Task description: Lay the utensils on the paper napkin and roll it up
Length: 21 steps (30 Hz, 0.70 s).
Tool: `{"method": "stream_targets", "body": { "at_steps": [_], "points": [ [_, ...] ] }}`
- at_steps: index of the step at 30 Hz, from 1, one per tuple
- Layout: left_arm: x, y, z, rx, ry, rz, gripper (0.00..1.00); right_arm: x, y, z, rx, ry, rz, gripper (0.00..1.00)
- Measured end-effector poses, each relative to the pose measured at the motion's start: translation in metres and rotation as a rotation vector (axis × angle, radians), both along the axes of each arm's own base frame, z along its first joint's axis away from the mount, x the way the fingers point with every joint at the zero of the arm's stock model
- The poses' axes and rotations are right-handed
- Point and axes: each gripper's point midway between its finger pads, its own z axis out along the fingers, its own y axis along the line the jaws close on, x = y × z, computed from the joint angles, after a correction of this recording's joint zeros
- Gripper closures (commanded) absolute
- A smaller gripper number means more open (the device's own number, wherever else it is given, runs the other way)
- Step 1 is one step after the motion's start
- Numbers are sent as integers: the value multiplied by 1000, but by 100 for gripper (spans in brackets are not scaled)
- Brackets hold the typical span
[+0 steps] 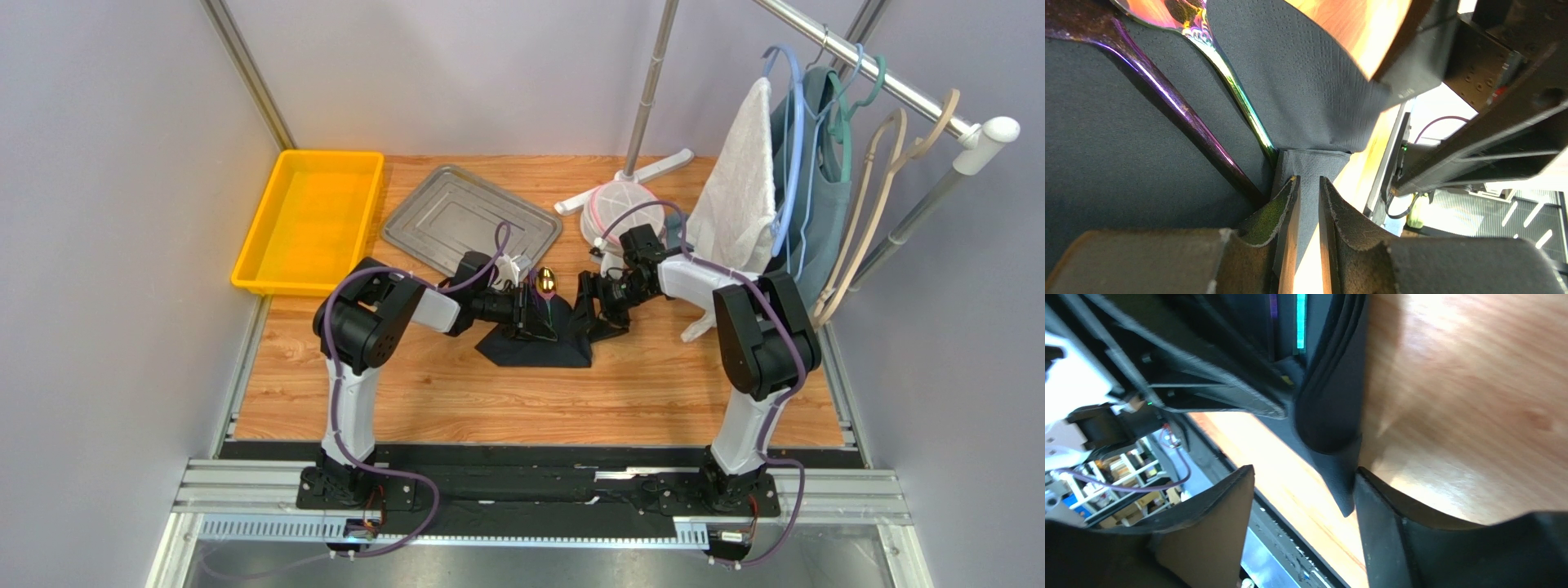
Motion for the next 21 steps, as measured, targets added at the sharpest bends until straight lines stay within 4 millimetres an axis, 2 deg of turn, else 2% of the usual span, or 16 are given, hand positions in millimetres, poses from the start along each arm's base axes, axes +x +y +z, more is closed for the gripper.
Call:
{"method": "stream_targets", "body": {
  "at_steps": [2,5,11,21],
  "points": [
    [0,0,0,0,0,0,74,-1,3,5,27,1,0,49],
    [0,0,0,0,0,0,74,-3,6,10,57,4,-1,50],
    [0,0,0,-1,-1,0,74,-5,5,8,58,25,-17,39],
    [0,0,0,-1,-1,0,74,-11,0,-5,17,73,-24,39]
  ]
}}
